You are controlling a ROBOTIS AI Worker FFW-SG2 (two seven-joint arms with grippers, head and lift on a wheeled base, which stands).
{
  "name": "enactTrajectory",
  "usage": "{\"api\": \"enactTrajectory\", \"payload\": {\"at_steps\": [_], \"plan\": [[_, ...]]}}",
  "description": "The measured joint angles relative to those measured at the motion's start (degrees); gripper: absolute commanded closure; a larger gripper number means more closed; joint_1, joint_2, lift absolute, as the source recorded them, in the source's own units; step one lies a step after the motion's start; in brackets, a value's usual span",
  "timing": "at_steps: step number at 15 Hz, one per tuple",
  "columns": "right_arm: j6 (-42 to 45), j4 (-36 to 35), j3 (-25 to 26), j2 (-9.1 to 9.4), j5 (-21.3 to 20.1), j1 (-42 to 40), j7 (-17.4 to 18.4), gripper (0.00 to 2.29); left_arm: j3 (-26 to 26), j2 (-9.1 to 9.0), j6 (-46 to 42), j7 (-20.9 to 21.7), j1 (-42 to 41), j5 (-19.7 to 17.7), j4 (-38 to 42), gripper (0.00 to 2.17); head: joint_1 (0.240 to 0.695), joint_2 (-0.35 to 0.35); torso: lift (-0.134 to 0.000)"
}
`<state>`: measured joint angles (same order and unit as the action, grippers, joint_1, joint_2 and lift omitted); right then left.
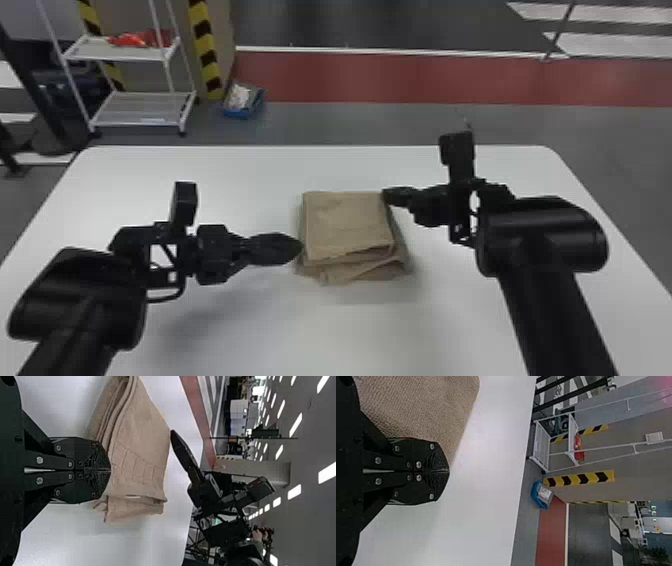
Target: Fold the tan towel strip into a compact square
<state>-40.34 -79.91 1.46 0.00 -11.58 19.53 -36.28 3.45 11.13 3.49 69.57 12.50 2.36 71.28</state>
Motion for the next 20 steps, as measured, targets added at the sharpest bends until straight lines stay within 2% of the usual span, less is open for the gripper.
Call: {"api": "enactTrajectory", "payload": {"at_steps": [1,2,3,4,6,8,9,11,13,15,17,20], "plan": [[-0.5,-1.0,0.4,0.0,-0.6,-0.4,0.2,1.98,-1.6,0.05,0.1,-1.3,-0.2,-0.1,0.7,0.03,0.695,-0.043,-0.128],[-1.7,-3.2,1.5,0.0,-1.0,-1.1,0.4,1.37,-4.4,0.33,0.7,-2.0,-0.4,-0.7,1.9,0.0,0.695,-0.035,-0.128],[-3.3,-6.4,3.2,0.0,-1.1,-2.1,0.4,0.34,-7.7,0.9,2.7,-2.9,-0.6,-1.7,3.6,0.0,0.695,-0.017,-0.128],[-4.6,-9.7,4.6,0.0,-0.8,-3.2,0.4,0.0,-10.7,1.46,5.4,-4.7,-0.7,-3.1,5.4,0.02,0.695,-0.004,-0.128],[-7.3,-18.1,6.8,0.0,1.6,-6.6,0.4,0.0,-18.0,2.27,13.2,-12.7,-2.8,-8.4,12.0,0.02,0.695,0.043,-0.128],[-5.0,-24.5,8.2,0.0,4.4,-11.5,1.0,0.02,-23.5,2.13,17.6,-20.5,-7.7,-13.8,19.7,0.05,0.687,0.101,-0.128],[-0.2,-26.6,8.6,0.0,6.0,-14.8,1.9,0.02,-25.2,1.34,18.2,-24.2,-10.6,-16.0,22.9,0.05,0.689,0.113,-0.128],[10.4,-29.5,8.9,0.0,7.6,-21.3,4.3,0.02,-26.7,-2.01,18.4,-30.8,-15.8,-17.7,27.9,0.06,0.695,0.121,-0.128],[16.9,-33.5,8.8,0.0,8.7,-28.4,7.1,0.02,-26.9,-6.84,18.2,-34.4,-21.0,-17.6,32.9,0.07,0.695,0.113,-0.128],[19.9,-37.8,7.9,0.0,9.1,-35.0,8.9,0.02,-26.5,-10.27,16.9,-36.5,-25.2,-16.4,36.6,0.07,0.695,0.105,-0.128],[24.1,-41.2,6.7,0.0,9.2,-41.0,10.7,0.02,-25.7,-10.91,12.8,-39.3,-30.0,-14.1,40.0,0.07,0.695,0.122,-0.128],[30.6,-44.0,4.4,0.0,9.2,-48.7,14.0,0.03,-21.6,-11.04,1.5,-46.4,-38.8,-10.2,45.1,0.07,0.695,0.142,-0.128]]}}
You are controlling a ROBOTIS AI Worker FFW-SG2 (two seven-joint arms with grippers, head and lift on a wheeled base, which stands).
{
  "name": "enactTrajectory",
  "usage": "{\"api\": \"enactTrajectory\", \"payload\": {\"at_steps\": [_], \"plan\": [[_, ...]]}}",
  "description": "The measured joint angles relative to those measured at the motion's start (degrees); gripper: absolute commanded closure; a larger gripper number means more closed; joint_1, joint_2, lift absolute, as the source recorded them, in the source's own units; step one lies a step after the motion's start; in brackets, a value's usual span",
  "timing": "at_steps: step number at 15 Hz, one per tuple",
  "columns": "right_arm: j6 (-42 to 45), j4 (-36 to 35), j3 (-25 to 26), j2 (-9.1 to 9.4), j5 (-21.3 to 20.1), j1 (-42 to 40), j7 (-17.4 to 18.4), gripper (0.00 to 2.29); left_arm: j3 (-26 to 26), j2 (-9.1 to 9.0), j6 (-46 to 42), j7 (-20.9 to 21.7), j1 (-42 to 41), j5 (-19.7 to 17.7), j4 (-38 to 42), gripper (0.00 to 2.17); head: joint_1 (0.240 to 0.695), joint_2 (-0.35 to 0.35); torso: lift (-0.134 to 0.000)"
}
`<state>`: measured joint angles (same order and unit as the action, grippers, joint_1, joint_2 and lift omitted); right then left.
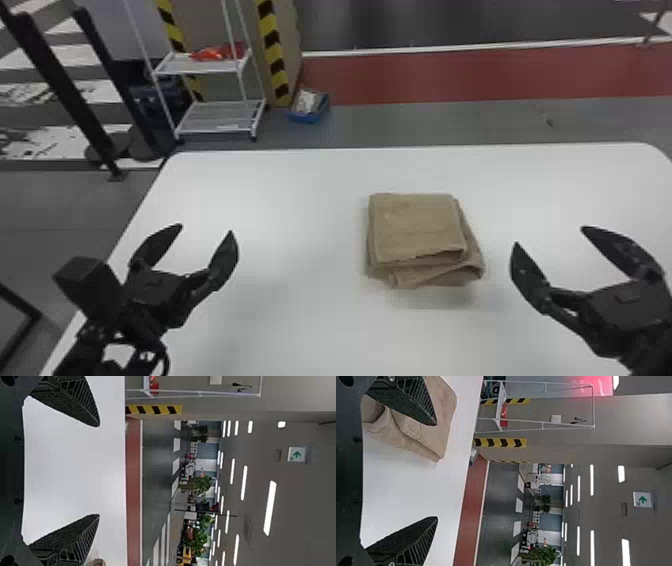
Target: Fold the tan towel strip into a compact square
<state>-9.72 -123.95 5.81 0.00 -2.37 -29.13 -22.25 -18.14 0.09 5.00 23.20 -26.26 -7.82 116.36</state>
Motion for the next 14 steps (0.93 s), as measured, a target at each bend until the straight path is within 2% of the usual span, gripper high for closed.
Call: {"api": "enactTrajectory", "payload": {"at_steps": [2,5,9,14], "plan": [[4.8,-0.3,-1.0,0.0,0.2,-3.8,1.3,0.03,3.1,0.0,-5.4,-4.4,-5.2,2.6,2.7,0.07,0.695,0.142,-0.128],[8.3,-0.4,-1.1,0.0,2.4,-6.7,1.3,0.03,4.5,0.0,-6.4,-6.6,-9.8,3.5,5.8,0.07,0.695,0.137,-0.128],[13.8,-0.3,-1.2,0.0,3.9,-9.1,1.3,0.03,5.0,0.0,-6.6,-8.6,-12.5,3.4,7.6,0.07,0.695,0.147,-0.128],[16.0,0.2,-1.2,0.0,4.7,-10.3,2.3,0.04,4.9,0.0,-7.3,-9.2,-13.7,3.2,8.9,0.07,0.695,0.146,-0.128]]}}
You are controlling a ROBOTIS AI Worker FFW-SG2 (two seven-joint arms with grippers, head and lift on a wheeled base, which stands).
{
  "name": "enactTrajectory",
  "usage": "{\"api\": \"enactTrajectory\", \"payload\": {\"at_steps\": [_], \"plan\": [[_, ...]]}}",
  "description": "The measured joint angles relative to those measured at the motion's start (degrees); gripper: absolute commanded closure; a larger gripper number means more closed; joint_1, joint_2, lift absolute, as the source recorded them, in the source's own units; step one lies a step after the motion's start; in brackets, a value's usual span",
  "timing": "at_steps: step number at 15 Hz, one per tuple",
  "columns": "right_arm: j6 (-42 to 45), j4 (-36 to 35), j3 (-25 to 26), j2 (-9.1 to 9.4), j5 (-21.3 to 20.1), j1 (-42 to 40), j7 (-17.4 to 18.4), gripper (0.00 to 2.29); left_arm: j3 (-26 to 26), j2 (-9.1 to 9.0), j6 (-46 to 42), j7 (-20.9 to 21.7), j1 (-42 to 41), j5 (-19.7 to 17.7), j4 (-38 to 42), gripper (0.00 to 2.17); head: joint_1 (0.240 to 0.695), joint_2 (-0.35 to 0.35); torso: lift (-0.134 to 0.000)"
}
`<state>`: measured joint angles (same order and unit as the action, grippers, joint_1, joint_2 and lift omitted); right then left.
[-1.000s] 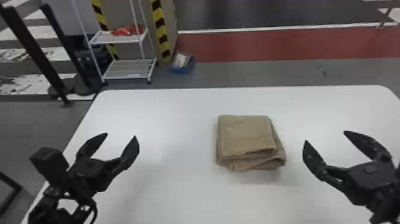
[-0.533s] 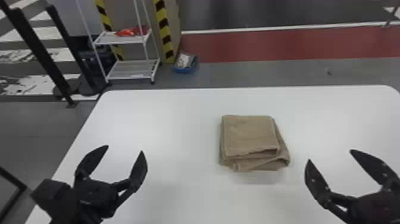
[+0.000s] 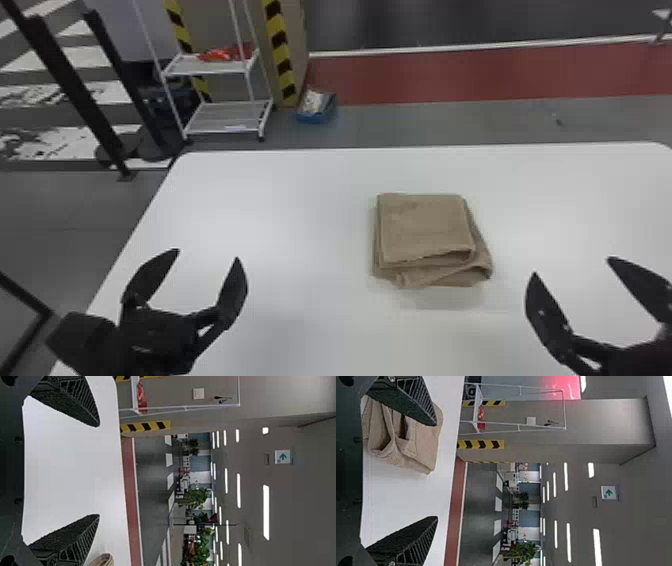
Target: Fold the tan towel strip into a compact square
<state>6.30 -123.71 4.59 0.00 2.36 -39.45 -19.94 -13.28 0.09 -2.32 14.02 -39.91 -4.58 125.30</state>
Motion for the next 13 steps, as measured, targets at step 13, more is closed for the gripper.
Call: {"api": "enactTrajectory", "payload": {"at_steps": [13], "plan": [[0.1,0.0,0.1,0.0,1.0,-0.4,0.1,0.04,0.0,0.0,0.9,0.1,-1.3,-0.1,2.3,0.07,0.695,0.14,-0.128]]}}
